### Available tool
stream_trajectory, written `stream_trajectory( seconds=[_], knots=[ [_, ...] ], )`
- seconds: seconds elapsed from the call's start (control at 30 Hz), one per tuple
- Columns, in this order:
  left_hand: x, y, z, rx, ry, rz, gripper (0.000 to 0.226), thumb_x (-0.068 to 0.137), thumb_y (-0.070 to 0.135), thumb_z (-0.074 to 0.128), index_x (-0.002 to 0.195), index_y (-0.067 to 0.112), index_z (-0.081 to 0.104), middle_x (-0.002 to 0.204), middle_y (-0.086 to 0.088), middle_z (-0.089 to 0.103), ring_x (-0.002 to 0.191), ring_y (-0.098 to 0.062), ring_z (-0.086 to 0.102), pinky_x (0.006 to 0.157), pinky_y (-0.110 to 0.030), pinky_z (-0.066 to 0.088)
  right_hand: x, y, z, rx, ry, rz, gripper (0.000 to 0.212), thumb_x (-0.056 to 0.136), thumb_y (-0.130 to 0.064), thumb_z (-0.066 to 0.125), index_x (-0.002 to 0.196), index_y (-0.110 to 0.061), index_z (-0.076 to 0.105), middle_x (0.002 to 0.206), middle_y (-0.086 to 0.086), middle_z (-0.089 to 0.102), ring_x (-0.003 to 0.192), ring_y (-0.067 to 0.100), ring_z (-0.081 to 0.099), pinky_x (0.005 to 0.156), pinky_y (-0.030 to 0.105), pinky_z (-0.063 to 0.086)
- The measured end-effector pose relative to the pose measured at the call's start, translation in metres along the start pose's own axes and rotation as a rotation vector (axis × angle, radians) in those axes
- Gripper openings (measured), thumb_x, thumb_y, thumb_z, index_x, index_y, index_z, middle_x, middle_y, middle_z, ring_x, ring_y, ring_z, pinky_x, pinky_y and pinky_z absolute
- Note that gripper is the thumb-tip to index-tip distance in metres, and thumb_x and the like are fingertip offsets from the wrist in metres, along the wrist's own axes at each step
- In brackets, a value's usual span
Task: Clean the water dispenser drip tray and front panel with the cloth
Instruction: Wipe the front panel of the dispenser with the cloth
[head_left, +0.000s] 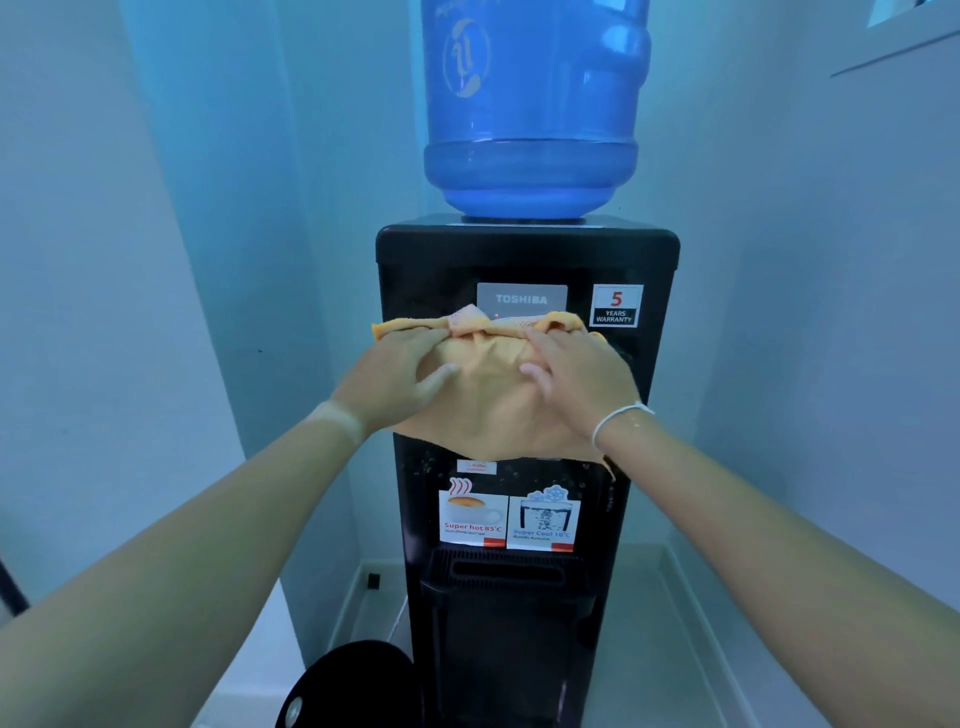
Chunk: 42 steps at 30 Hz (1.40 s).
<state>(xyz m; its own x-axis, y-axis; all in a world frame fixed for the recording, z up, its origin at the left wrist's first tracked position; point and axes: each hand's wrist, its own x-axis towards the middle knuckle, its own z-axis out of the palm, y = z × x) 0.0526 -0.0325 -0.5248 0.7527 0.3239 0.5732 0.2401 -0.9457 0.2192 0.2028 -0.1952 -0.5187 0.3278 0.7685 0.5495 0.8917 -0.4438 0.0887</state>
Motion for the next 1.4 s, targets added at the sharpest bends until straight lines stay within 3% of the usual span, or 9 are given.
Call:
stream_trajectory(
  seconds=[0.2, 0.33, 0.5, 0.63, 0.77, 0.87, 1.03, 1.23, 1.4],
  knots=[
    [0.005, 0.008, 0.012, 0.157, 0.068, 0.146, 0.045, 0.092, 0.026, 0.056, 0.136, 0.016, 0.050, 0.126, -0.001, 0.061, 0.117, -0.024, 0.052, 0.089, -0.032, 0.042, -0.022, 0.038, 0.001, 0.006, 0.058, 0.042, 0.048, 0.094, -0.033, 0.045, 0.137, -0.013, 0.043, 0.123, 0.008, 0.059, 0.112, 0.028, 0.052, 0.093, 0.036, 0.040],
    [-0.002, 0.007, 0.017, 0.180, 0.179, 0.226, 0.037, 0.092, 0.024, 0.052, 0.127, 0.013, 0.059, 0.116, -0.004, 0.068, 0.103, -0.029, 0.063, 0.077, -0.033, 0.051, -0.028, 0.039, 0.020, -0.106, 0.233, -0.025, 0.048, 0.086, -0.033, 0.043, 0.128, -0.010, 0.053, 0.105, 0.007, 0.066, 0.100, 0.029, 0.058, 0.090, 0.040, 0.048],
    [-0.015, 0.005, 0.036, 0.194, 0.336, 0.251, 0.037, 0.091, 0.022, 0.046, 0.120, 0.008, 0.064, 0.113, -0.007, 0.069, 0.100, -0.028, 0.064, 0.084, -0.031, 0.050, -0.043, 0.036, 0.058, -0.249, 0.515, -0.087, 0.051, 0.087, -0.016, 0.053, 0.136, -0.013, 0.041, 0.122, 0.008, 0.062, 0.113, 0.031, 0.052, 0.110, 0.043, 0.028],
    [-0.023, -0.003, 0.055, 0.224, 0.413, 0.278, 0.033, 0.090, 0.017, 0.049, 0.117, 0.008, 0.066, 0.107, -0.008, 0.071, 0.093, -0.029, 0.066, 0.082, -0.032, 0.049, -0.063, 0.029, 0.093, -0.244, 0.545, -0.138, 0.054, 0.083, -0.007, 0.057, 0.135, -0.012, 0.044, 0.109, 0.013, 0.068, 0.107, 0.036, 0.058, 0.111, 0.046, 0.023],
    [-0.050, -0.010, 0.089, 0.269, 0.363, 0.240, 0.038, 0.089, 0.013, 0.049, 0.127, 0.013, 0.051, 0.107, -0.011, 0.070, 0.080, -0.033, 0.067, 0.066, -0.037, 0.057, -0.086, 0.020, 0.115, -0.197, 0.374, -0.102, 0.056, 0.085, -0.020, 0.053, 0.138, -0.011, 0.038, 0.115, 0.015, 0.067, 0.116, 0.034, 0.047, 0.111, 0.046, 0.022],
    [-0.067, -0.012, 0.106, 0.329, 0.319, 0.171, 0.042, 0.089, 0.018, 0.043, 0.129, 0.007, 0.047, 0.120, -0.016, 0.064, 0.092, -0.036, 0.066, 0.078, -0.037, 0.055, -0.083, 0.012, 0.107, -0.142, 0.354, -0.042, 0.056, 0.087, -0.032, 0.047, 0.138, -0.009, 0.038, 0.118, 0.016, 0.065, 0.118, 0.035, 0.053, 0.113, 0.046, 0.018],
    [-0.057, -0.010, 0.104, 0.197, 0.366, 0.054, 0.051, 0.092, 0.024, 0.040, 0.139, 0.003, 0.038, 0.140, -0.018, 0.047, 0.129, -0.031, 0.039, 0.107, -0.032, 0.029, -0.036, -0.011, 0.080, -0.065, 0.448, 0.081, 0.061, 0.090, -0.035, 0.044, 0.143, -0.009, 0.029, 0.131, 0.017, 0.056, 0.125, 0.036, 0.049, 0.115, 0.046, 0.012],
    [-0.073, -0.023, 0.120, 0.291, 0.183, 0.141, 0.044, 0.099, 0.020, 0.028, 0.138, 0.002, 0.041, 0.136, -0.017, 0.053, 0.125, -0.034, 0.050, 0.100, -0.046, 0.040, -0.076, -0.027, 0.124, -0.180, 0.228, -0.051, 0.042, 0.088, -0.030, 0.045, 0.120, -0.008, 0.062, 0.117, 0.014, 0.066, 0.120, 0.030, 0.040, 0.116, 0.043, 0.011],
    [-0.074, -0.007, 0.111, 0.220, 0.244, 0.095, 0.051, 0.093, 0.024, 0.038, 0.138, 0.001, 0.040, 0.138, -0.015, 0.051, 0.128, -0.032, 0.045, 0.107, -0.037, 0.032, -0.077, -0.004, 0.105, -0.124, 0.271, 0.135, 0.057, 0.091, -0.033, 0.037, 0.139, -0.004, 0.036, 0.126, 0.023, 0.058, 0.124, 0.040, 0.046, 0.115, 0.044, 0.005]
  ],
)
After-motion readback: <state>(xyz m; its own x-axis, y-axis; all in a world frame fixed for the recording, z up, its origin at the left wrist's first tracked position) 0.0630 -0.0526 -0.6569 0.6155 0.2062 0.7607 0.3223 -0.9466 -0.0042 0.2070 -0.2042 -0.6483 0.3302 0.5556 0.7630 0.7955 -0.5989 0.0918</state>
